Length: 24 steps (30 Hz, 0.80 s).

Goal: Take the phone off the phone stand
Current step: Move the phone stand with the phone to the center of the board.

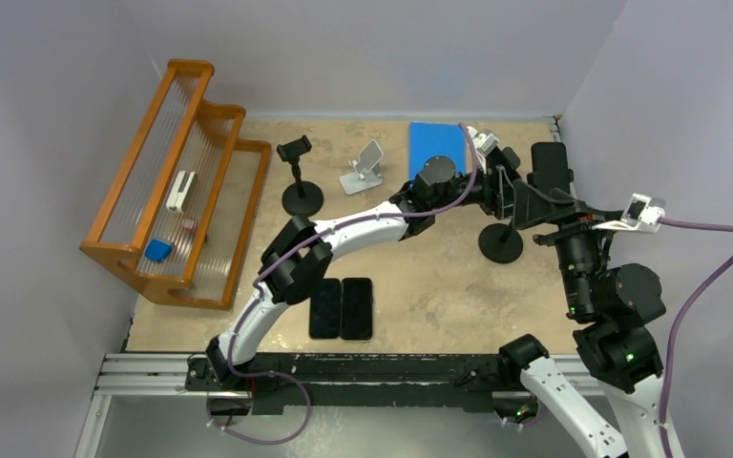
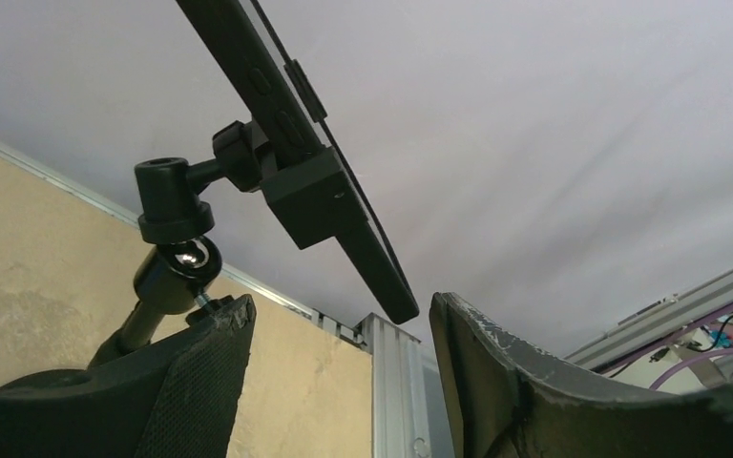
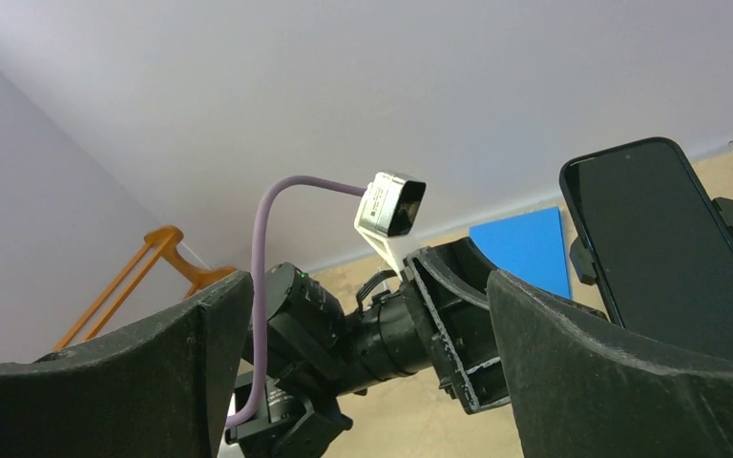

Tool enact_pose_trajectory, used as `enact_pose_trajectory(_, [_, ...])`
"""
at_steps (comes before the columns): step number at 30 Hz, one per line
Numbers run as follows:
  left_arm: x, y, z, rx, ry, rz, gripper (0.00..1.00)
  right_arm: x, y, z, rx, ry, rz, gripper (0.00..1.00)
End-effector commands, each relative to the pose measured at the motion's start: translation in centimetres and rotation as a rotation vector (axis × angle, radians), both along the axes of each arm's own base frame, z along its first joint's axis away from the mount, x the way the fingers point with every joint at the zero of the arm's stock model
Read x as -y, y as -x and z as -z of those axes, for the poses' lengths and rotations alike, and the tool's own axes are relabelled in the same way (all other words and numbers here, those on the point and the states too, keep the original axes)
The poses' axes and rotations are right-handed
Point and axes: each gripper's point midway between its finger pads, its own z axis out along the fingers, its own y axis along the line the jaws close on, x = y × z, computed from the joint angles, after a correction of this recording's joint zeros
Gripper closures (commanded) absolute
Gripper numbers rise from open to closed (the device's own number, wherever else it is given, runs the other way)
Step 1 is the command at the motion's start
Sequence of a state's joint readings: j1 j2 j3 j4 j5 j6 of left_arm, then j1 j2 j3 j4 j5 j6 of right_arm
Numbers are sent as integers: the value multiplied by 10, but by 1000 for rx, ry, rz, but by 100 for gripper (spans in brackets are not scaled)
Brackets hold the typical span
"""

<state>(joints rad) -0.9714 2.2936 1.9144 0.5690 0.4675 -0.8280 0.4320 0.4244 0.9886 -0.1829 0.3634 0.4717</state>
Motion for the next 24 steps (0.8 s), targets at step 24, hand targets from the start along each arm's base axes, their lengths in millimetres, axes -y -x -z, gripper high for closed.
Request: enact_pose_trajectory(24, [25, 11, -40, -101, 18, -72, 52, 10, 35, -34, 122, -51, -30, 7])
